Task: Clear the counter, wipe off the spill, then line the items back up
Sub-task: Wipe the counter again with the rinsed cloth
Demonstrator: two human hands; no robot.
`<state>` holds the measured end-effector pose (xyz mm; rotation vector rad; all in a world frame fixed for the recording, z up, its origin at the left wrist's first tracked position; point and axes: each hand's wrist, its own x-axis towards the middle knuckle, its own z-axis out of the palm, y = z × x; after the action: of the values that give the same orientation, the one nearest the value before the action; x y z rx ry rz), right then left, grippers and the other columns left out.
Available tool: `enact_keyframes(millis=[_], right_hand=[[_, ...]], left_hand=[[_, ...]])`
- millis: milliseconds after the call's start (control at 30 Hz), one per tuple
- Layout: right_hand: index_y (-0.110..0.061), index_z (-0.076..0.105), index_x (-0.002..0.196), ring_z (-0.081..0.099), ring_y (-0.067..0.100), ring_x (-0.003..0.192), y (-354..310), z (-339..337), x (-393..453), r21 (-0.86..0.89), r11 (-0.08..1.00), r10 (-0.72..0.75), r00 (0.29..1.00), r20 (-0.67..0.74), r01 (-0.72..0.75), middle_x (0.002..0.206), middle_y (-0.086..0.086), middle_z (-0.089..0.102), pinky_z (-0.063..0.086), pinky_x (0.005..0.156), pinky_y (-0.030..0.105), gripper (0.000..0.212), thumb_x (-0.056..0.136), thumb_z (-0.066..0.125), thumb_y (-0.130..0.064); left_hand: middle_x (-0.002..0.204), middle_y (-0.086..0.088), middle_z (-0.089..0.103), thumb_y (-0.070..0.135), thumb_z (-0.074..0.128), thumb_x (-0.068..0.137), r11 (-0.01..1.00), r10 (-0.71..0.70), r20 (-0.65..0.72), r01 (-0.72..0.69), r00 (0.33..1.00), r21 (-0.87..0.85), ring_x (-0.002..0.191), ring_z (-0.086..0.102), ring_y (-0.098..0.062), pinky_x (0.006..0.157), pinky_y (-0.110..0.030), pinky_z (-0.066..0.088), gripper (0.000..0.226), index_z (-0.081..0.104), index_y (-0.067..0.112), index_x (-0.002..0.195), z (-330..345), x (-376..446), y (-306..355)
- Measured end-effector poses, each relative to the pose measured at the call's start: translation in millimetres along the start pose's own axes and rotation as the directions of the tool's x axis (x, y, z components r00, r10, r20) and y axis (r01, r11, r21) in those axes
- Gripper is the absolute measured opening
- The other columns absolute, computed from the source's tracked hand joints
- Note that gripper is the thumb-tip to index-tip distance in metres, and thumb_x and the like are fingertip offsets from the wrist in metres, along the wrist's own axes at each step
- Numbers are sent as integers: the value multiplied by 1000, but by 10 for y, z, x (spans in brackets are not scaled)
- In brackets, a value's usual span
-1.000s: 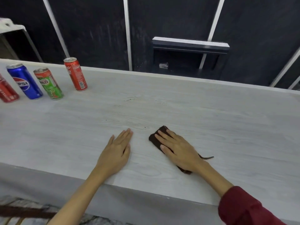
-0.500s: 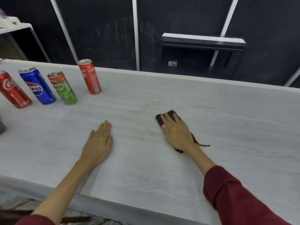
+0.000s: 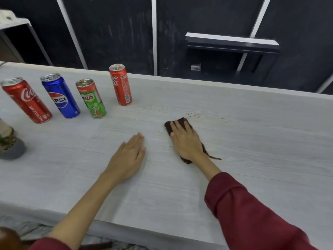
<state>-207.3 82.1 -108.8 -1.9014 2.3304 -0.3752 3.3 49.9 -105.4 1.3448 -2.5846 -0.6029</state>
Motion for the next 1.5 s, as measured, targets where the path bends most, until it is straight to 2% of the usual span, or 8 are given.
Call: enact_keyframes(millis=[200,467,667,833,967,1100,1300,1500], right_hand=[[-34,12,146,-5,0,139,148,-81,-695,32,967,-254,965,61,253,151,-21,4,-1,113,21,74,80,-11,-60],[-31,17,146,5,19,146,69,-16,276,-9,1000,-6,999,32,6,157,-8,14,8,117,38,47,99,20,-40],[-51,12,138,-6,2,143,95,-75,-406,24,936,-352,929,111,352,152,-23,8,3,115,24,53,87,2,-59],[-47,15,138,2,3,144,986,-323,-456,43,999,-29,999,33,28,151,-22,11,13,118,31,50,89,15,-60],[-25,27,144,11,18,145,1636,-442,-198,-21,952,300,947,-117,-305,155,-3,22,24,113,43,46,99,28,-34],[-20,28,144,18,32,142,1658,-421,332,-64,920,375,917,-133,-385,154,5,25,24,113,48,46,99,27,-28],[-20,31,143,27,29,140,1006,-92,874,-72,994,74,995,-61,-79,151,5,34,22,115,45,80,86,-13,-55],[-41,12,143,-8,-3,140,915,-218,-156,36,980,-197,980,31,196,150,-25,2,-6,111,12,61,86,-2,-59]], left_hand=[[156,11,0,45,9,88,998,16,-74,-12,997,54,139,-5,3,117,-29,-2,64,6,22,148,12,86,-248],[155,14,6,47,14,87,1000,21,-119,-20,993,9,136,-2,7,116,-28,-1,64,13,26,147,37,108,-291],[154,17,2,52,8,84,1000,16,-129,-12,991,28,134,-6,9,115,-32,-4,67,12,29,147,40,129,-277],[155,15,-1,54,-2,76,997,70,-86,-66,994,48,135,-8,7,116,-31,-4,78,7,25,148,45,321,-242],[157,9,4,39,16,92,991,132,-23,-132,991,22,143,0,-2,117,-31,-1,59,9,21,148,17,728,-95],[157,8,7,26,25,98,982,189,-13,-189,982,9,144,4,-4,117,-29,0,51,12,20,148,10,1110,37],[156,10,8,29,25,97,981,194,-52,-193,980,25,144,4,-3,115,-27,-1,52,14,23,148,82,1212,9],[157,5,4,41,14,85,988,154,-69,-152,986,38,144,0,-6,112,-22,-6,66,13,19,148,108,1206,-10]])
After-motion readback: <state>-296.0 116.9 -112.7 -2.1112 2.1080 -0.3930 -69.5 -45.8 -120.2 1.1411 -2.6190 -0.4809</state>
